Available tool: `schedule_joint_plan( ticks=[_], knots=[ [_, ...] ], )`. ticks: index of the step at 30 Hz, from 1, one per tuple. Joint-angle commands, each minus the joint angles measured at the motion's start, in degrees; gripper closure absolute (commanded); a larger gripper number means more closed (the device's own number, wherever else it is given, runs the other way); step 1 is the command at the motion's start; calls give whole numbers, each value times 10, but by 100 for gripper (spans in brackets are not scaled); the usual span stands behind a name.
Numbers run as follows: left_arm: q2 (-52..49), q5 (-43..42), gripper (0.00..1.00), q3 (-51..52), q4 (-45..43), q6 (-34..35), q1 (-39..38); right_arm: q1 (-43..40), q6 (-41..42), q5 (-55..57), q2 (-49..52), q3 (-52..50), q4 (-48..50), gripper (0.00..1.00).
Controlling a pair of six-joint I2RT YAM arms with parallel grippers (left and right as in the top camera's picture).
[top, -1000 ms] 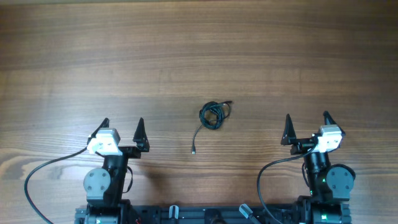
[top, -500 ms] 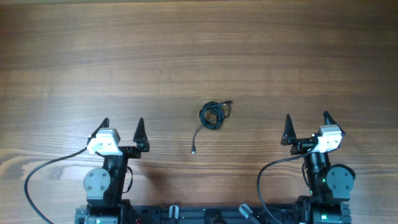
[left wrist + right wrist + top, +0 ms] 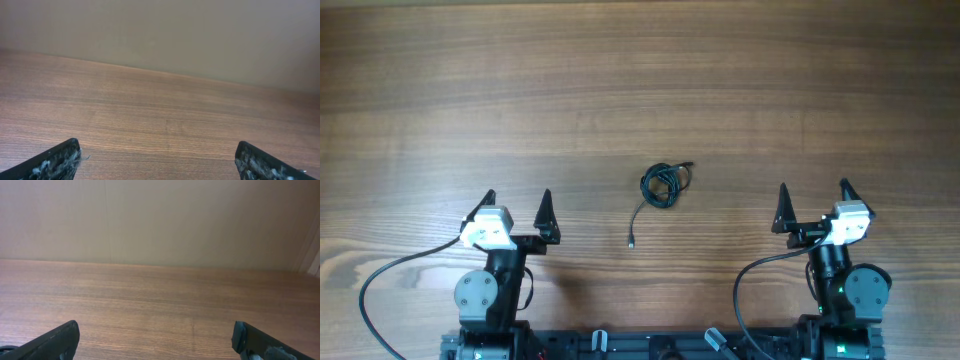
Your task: Untangle cables
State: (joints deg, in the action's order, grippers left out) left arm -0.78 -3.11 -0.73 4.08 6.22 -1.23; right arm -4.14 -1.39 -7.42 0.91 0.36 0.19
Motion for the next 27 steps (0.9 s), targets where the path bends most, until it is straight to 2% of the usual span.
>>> schedule_joint_plan(
  ticks=[1,9,12,14,16,20,23,27],
  knots=[
    [4,-9,0,4,0,-11,-4,4,-1,6,3,-1,2,0],
    [4,-9,0,4,0,-11,-4,4,-1,6,3,-1,2,0],
    [4,-52,0,4,-30,-6,-4,4,-1,6,3,-1,2,0],
    [4,-90,0,-17,-29,33,-4,4,-1,6,3,-1,2,0],
    [3,-102,0,-56,-6,62,-4,4,-1,6,3,-1,2,0],
    [-35,-140,0,-175,104,100,-4,4,-1,6,3,-1,2,0],
    [-116,-161,0,-271,180,127,-4,4,-1,6,3,-1,2,0],
    [-291,-204,0,-414,271,127,-4,4,-1,6,3,-1,2,0]
  ],
)
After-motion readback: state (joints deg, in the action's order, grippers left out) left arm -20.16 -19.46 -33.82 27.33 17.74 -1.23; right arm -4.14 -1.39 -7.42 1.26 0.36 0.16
